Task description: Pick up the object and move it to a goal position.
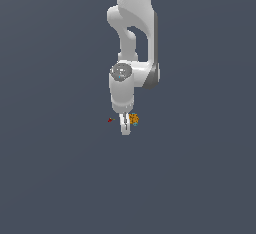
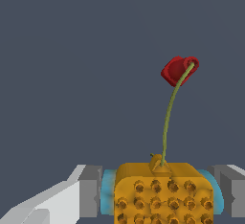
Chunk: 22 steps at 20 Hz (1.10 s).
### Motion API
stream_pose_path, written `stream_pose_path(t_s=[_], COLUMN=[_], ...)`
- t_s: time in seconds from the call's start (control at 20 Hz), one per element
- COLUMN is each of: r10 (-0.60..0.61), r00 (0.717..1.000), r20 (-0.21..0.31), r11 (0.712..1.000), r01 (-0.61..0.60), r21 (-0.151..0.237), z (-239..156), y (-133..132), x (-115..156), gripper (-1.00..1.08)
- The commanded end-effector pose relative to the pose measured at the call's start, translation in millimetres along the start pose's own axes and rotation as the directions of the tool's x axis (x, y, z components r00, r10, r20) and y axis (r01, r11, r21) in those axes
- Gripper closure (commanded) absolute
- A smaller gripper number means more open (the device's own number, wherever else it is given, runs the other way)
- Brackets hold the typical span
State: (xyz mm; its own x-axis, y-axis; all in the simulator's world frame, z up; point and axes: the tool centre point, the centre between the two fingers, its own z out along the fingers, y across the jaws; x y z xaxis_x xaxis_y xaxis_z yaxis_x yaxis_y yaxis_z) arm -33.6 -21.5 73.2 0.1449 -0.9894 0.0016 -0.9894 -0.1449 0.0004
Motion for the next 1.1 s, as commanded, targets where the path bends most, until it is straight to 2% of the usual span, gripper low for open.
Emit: stream_pose_path(t_s=[0.0,0.6,1.05], r10=[0.000,-0.001,-0.001], r00=[1.000,1.000,1.000], r20=[-0.001,-0.001,0.001], r11=[1.000,1.000,1.000], r01=[0.000,0.001,0.001], r21=[0.000,0.000,0.000], z=[-17.8,-101.0,-134.7], y=[-11.7,-71.7,-98.7], x=[9.7,55.0,73.8], gripper=[1.08,1.08,1.08])
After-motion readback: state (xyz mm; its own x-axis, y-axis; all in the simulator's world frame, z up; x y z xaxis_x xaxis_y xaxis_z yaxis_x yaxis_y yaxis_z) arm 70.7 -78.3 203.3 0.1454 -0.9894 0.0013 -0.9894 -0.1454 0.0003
